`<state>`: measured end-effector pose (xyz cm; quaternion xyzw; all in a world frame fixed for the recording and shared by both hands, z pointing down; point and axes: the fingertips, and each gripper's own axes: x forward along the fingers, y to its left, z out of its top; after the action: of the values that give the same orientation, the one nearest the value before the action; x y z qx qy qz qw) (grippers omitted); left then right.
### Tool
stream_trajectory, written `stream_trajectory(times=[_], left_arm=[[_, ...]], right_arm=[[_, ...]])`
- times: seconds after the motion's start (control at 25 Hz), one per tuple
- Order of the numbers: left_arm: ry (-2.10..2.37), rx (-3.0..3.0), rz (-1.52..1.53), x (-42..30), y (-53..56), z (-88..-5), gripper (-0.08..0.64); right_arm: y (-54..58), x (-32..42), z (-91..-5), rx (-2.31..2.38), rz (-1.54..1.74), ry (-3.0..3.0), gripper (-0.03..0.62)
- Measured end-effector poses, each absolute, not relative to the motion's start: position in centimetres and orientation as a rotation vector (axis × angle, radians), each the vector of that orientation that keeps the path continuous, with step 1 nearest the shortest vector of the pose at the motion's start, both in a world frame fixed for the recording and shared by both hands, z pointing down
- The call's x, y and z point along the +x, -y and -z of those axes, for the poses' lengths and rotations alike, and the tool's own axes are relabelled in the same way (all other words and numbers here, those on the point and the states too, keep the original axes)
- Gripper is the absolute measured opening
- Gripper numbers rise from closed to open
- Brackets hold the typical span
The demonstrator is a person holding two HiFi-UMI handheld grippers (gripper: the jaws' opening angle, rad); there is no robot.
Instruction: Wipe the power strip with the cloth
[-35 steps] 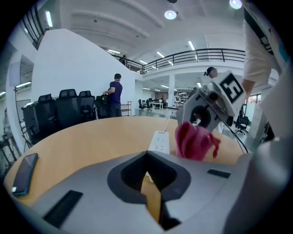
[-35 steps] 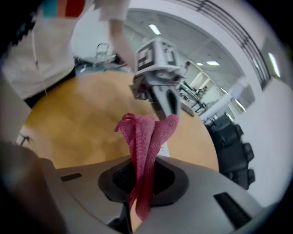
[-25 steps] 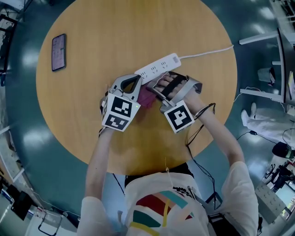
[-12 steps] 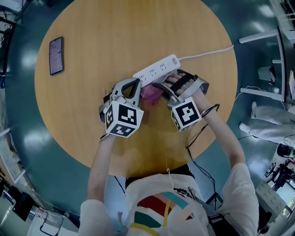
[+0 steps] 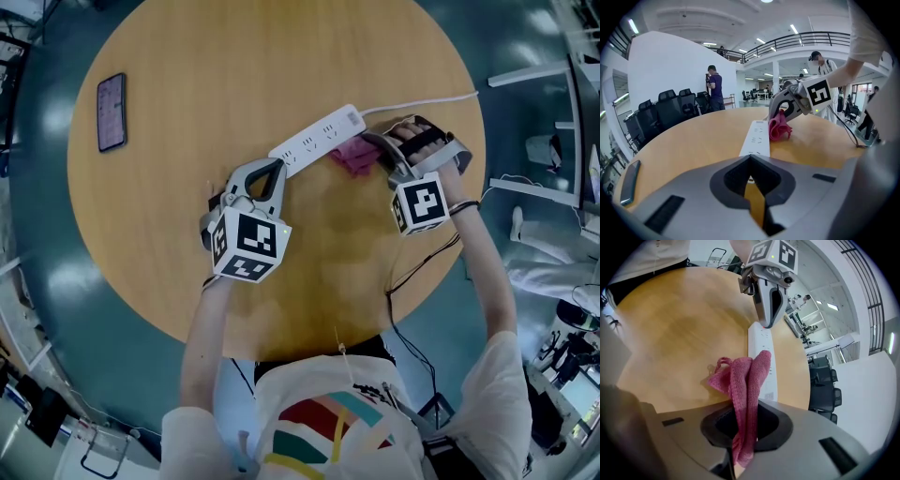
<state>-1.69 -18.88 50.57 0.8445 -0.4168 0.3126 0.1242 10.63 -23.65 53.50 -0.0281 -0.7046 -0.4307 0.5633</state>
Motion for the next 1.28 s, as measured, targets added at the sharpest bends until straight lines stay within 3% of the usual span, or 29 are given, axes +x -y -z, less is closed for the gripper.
stream_trajectory(times=[0.32,0.6,0.96,1.12,1.28], left_arm=[[1.23,2.471,-0.943,-2.1,18.2,-50.7,0.041],[1.308,2.429,-1.003,-1.9,19.8,-50.9,0.041],[1.414,2.341,-0.963,-2.8,19.5,-50.6,0.041],[1.423,2.328,-0.949,-2.8,19.6,-50.3,0.041],[1.435,2.312,-0.94,-3.0,19.7,-50.1,0.041]], right_arm=[[25.2,12.9,-53.0,-0.006,0.993,1.605,0.039],[25.8,9.2,-47.2,0.034,0.707,1.97,0.039],[25.0,-5.4,-48.2,-0.675,0.561,1.876,0.04],[22.2,-7.5,-49.5,-0.891,0.362,1.799,0.038],[20.3,-7.3,-51.2,-1.028,0.384,1.644,0.038]])
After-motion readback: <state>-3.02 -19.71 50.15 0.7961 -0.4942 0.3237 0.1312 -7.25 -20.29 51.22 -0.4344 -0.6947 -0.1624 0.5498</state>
